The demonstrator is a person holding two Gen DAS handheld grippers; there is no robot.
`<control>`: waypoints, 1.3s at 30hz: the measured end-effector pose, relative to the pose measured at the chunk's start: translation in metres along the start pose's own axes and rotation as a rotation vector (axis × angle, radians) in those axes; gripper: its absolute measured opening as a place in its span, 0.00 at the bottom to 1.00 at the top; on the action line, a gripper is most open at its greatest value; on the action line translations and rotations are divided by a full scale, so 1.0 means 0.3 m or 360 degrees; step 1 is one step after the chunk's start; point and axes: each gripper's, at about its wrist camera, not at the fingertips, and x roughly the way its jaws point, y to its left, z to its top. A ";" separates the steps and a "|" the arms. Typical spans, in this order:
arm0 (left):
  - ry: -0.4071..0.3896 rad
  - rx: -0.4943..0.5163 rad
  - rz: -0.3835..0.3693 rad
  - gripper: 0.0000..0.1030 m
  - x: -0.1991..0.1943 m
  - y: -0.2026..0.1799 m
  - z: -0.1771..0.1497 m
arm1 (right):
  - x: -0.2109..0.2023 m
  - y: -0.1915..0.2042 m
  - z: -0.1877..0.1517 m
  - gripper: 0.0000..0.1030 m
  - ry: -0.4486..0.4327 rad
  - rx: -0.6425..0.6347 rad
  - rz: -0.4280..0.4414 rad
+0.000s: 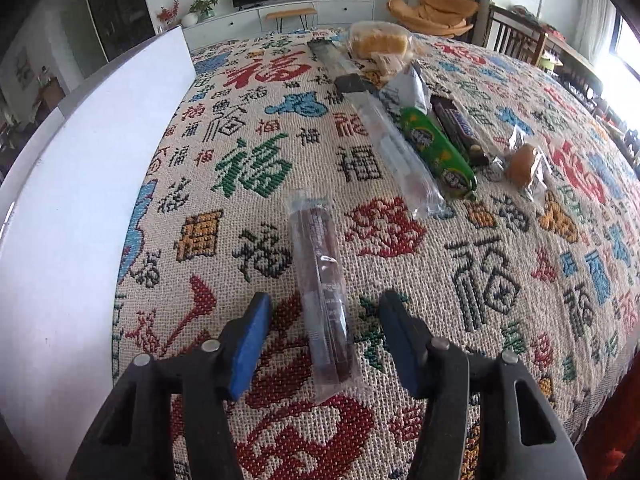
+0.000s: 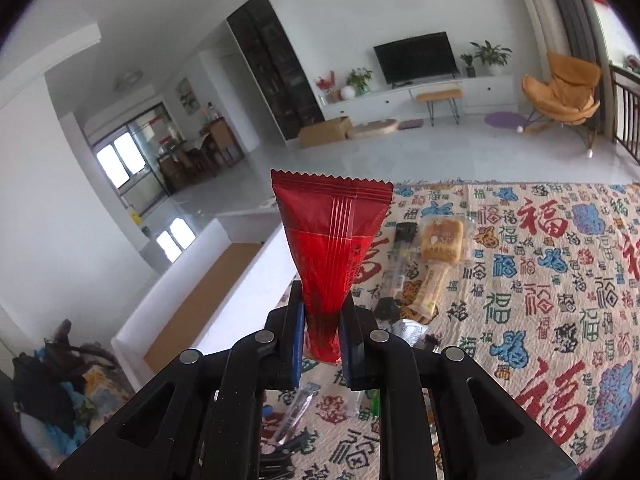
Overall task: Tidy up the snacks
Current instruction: 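Carry both snacks over the cardboard box and open both grippers, then bring both open tools back over the snack cluster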
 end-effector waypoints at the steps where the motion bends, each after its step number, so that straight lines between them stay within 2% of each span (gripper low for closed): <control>1: 0.0001 -0.0018 0.0001 0.18 -0.003 0.004 -0.003 | -0.006 0.001 0.000 0.15 -0.0005 0.0000 0.0006; 3: -0.0003 -0.0074 -0.0050 0.16 -0.012 0.026 -0.002 | -0.018 -0.002 0.003 0.15 -0.0012 0.0013 0.0023; 7: -0.0079 -0.0247 -0.0245 0.15 -0.076 0.093 -0.007 | 0.000 -0.009 0.007 0.15 0.0008 0.0029 0.0036; 10: -0.0179 -0.0389 -0.0409 0.15 -0.197 0.156 0.001 | 0.030 0.005 -0.004 0.15 0.0048 0.0030 0.0033; 13: -0.0326 -0.0505 -0.0483 0.15 -0.360 0.257 0.005 | 0.080 0.054 -0.001 0.15 0.0099 0.0031 0.0083; 16: -0.0473 -0.0621 -0.0405 0.15 -0.509 0.422 -0.002 | 0.128 0.178 0.023 0.15 0.0124 0.0010 0.0238; 19: -0.0551 -0.0733 -0.0190 0.15 -0.598 0.609 -0.030 | 0.214 0.348 0.042 0.15 0.0193 -0.0004 0.0474; 21: -0.0533 -0.0793 -0.0056 0.16 -0.610 0.720 -0.050 | 0.291 0.462 0.041 0.15 0.0266 0.0004 0.0615; 23: -0.0483 -0.0836 0.0062 0.16 -0.599 0.805 -0.071 | 0.373 0.559 0.022 0.18 0.0337 -0.0005 0.0691; 24: -0.0442 -0.0854 0.0143 0.25 -0.582 0.836 -0.079 | 0.413 0.598 0.006 0.20 0.0368 -0.0027 0.0689; 25: -0.0403 -0.0873 0.0202 0.35 -0.566 0.862 -0.088 | 0.452 0.630 -0.010 0.29 0.0407 -0.0053 0.0666; 26: -0.0376 -0.0893 0.0234 0.63 -0.555 0.876 -0.098 | 0.485 0.649 -0.027 0.54 0.0446 -0.0063 0.0653; 27: -0.0376 -0.0911 0.0249 0.82 -0.548 0.884 -0.108 | 0.505 0.650 -0.041 0.64 0.0462 -0.0051 0.0656; 30: -0.0422 -0.0890 0.0246 0.85 -0.538 0.855 -0.130 | 0.482 0.573 -0.073 0.67 0.0392 0.0008 0.0592; 32: -0.0427 -0.0856 0.0209 0.85 -0.525 0.814 -0.120 | 0.450 0.491 -0.100 0.67 0.0352 -0.0010 0.0449; 34: -0.0454 -0.0803 0.0135 0.85 -0.526 0.749 -0.094 | 0.412 0.379 -0.141 0.67 0.0332 -0.0052 0.0257; 37: -0.0494 -0.0680 0.0013 0.85 -0.541 0.613 -0.039 | 0.349 0.150 -0.234 0.68 0.0350 -0.0120 -0.0102; 39: -0.0498 -0.0577 -0.0088 0.90 -0.546 0.500 0.000 | 0.283 -0.010 -0.298 0.67 0.0383 -0.0111 -0.0288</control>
